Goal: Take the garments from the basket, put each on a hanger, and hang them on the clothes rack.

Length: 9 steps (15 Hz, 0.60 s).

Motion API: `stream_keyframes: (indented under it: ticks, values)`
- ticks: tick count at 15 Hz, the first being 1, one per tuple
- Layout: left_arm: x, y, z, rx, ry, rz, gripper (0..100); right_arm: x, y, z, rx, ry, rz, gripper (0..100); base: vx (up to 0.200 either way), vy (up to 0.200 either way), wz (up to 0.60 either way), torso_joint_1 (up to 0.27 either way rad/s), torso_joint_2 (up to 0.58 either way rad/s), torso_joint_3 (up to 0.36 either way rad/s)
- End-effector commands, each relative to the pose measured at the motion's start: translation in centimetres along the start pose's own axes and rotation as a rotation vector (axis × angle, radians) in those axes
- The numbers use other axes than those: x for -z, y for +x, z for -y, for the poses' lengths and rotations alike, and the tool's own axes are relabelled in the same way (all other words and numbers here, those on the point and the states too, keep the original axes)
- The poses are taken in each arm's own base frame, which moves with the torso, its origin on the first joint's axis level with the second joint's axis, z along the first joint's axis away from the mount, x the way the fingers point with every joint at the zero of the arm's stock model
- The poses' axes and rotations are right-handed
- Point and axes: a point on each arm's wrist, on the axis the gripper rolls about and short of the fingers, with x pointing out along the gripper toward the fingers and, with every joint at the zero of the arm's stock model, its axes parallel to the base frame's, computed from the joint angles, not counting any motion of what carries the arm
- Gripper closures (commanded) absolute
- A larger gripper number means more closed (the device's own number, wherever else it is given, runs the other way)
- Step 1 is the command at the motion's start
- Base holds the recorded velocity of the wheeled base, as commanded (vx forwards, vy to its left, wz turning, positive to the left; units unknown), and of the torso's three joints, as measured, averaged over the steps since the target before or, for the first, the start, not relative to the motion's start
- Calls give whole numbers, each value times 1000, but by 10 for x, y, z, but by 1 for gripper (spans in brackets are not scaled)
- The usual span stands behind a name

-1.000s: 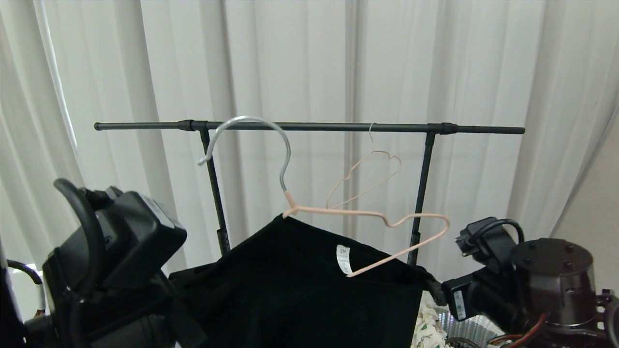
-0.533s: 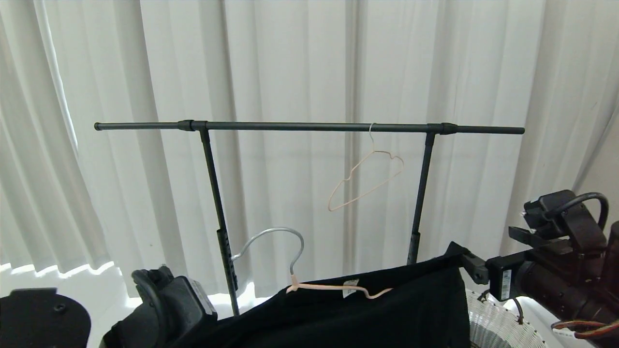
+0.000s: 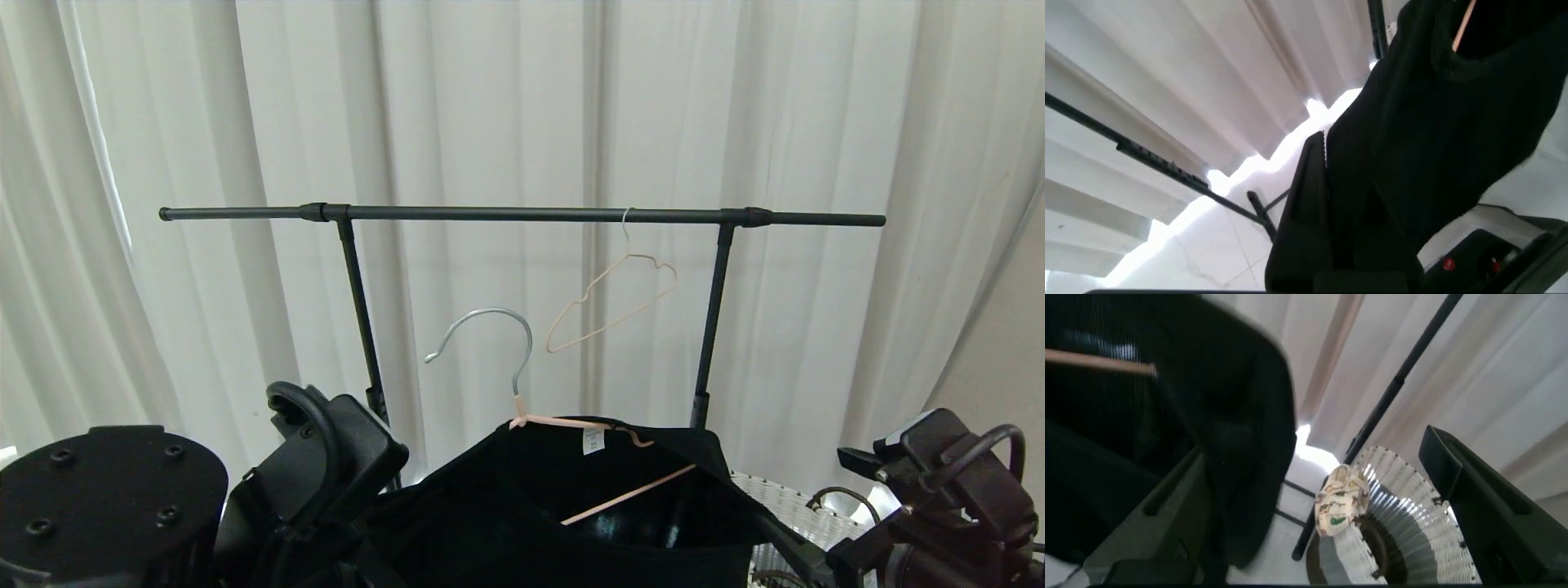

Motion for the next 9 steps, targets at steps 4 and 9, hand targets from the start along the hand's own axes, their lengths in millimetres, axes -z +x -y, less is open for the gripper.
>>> stream_keyframes:
  ticks: [4, 9]
  values:
    - [4, -2, 0, 0, 0, -6, 100, -2, -12, -3, -53, -38, 42, 0, 0, 0, 0, 0, 0, 0]
    - [7, 8, -5, -49, -2, -48, 100, 8, -46, -26, -310, -184, 85, 0, 0, 0, 0, 0, 0, 0]
